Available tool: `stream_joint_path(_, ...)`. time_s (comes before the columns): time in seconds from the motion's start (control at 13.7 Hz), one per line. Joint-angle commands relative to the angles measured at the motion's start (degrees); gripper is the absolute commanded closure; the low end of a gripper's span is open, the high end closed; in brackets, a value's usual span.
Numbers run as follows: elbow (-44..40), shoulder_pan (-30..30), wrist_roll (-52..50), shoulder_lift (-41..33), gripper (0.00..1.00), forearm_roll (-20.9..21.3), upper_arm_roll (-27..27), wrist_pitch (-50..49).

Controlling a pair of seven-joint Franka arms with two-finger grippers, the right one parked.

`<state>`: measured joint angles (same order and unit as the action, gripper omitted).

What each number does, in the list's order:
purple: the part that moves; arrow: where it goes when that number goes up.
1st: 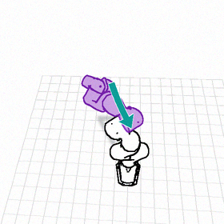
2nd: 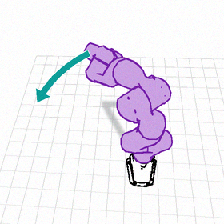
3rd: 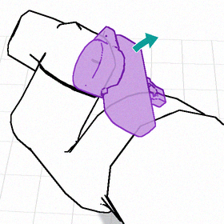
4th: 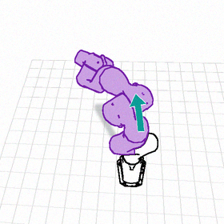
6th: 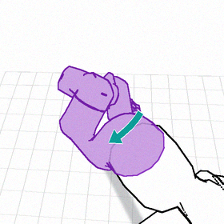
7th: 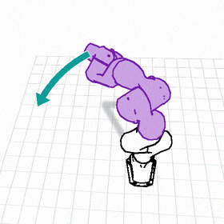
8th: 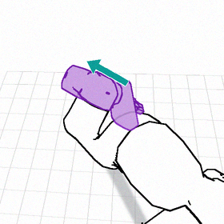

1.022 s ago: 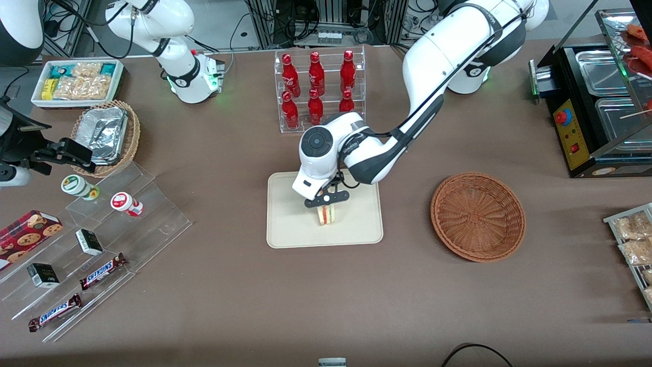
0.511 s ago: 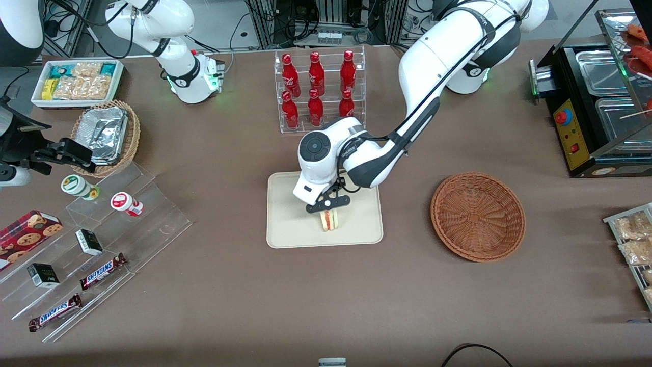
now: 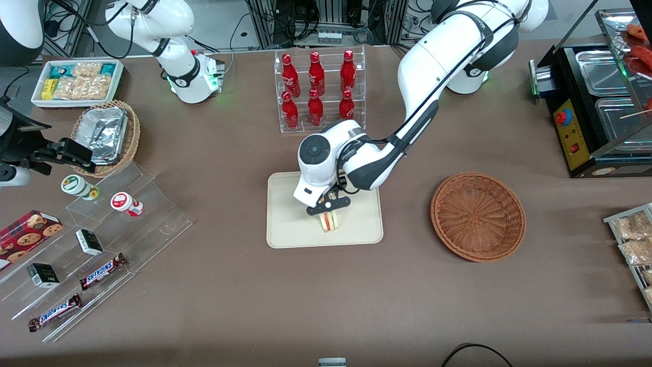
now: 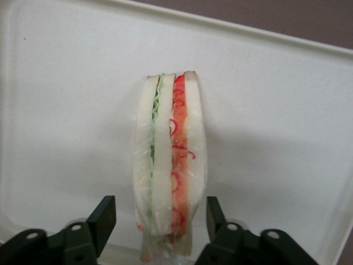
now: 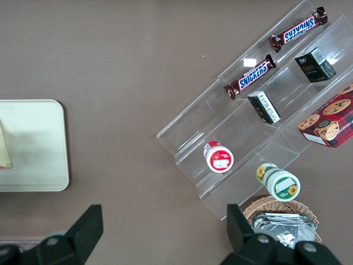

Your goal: Place sandwich from basket to tray

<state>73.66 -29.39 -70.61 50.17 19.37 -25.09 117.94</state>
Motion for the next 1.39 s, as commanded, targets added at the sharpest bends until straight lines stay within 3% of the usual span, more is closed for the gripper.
stream_joint_path(0.0,-2.47,-0.4,-1.37,-1.3,0.0,-0.81,0.21,-2.01)
stream_joint_path(0.15,-2.38,-0.31,-1.11,-3.93,0.0,-3.37,0.3,-3.05)
stream_joint_path(0.44,-2.47,1.08,1.69,-7.1,0.0,-3.55,0.3,-6.75)
stream_joint_path(0.73,-2.12,3.46,11.37,-10.35,0.0,-3.46,0.39,-13.24)
stream_joint_path(0.95,-0.46,9.07,13.29,-12.81,0.0,-4.86,0.04,-17.12)
stream_joint_path(1.31,8.23,18.13,27.42,-20.97,0.0,-5.39,0.04,-18.18)
